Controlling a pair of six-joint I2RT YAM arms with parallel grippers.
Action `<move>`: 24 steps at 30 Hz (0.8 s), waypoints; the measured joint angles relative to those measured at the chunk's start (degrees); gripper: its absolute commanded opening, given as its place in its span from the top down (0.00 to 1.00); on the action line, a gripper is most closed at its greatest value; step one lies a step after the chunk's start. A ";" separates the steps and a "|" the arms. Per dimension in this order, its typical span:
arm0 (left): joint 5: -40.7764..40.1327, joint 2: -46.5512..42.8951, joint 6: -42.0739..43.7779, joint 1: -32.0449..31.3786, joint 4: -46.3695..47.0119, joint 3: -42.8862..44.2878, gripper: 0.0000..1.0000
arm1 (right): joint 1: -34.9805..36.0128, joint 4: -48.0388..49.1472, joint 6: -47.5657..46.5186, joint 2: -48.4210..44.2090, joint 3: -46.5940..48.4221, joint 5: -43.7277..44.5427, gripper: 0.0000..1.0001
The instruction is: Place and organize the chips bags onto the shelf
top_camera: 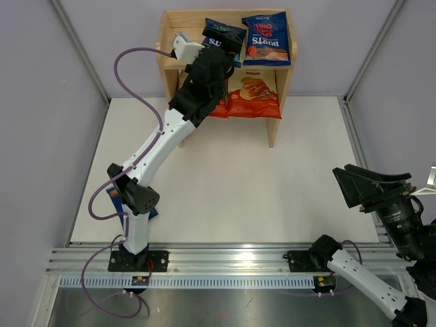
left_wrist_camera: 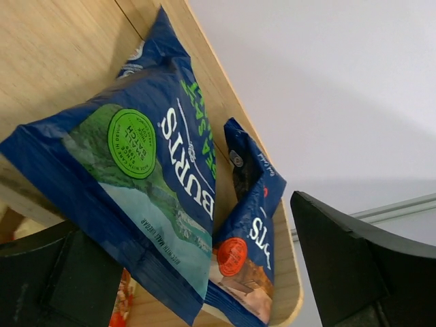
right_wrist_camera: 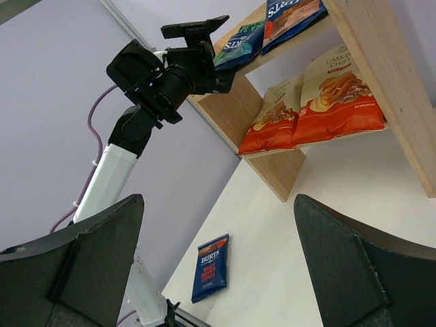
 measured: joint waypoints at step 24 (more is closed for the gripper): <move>2.38 -1.29 7.13 0.39 -12.72 4.55 0.05 | 0.00 -2.38 0.70 1.38 0.76 -1.25 0.01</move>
